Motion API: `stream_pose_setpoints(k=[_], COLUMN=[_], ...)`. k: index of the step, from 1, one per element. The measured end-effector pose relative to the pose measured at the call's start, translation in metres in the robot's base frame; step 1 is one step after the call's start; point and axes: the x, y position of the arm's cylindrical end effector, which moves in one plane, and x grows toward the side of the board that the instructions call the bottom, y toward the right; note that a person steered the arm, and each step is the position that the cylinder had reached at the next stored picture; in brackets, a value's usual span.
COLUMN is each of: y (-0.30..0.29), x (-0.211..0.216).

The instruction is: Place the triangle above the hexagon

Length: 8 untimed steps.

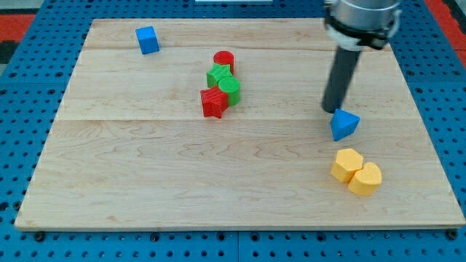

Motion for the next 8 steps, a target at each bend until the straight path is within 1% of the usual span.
stream_pose_setpoints(k=[1,2,3,4,5,6,8], y=[0.01,0.023,0.022,-0.023,-0.02,-0.013,-0.01], x=[0.047,0.052,0.0,0.026,0.039,0.034,-0.076])
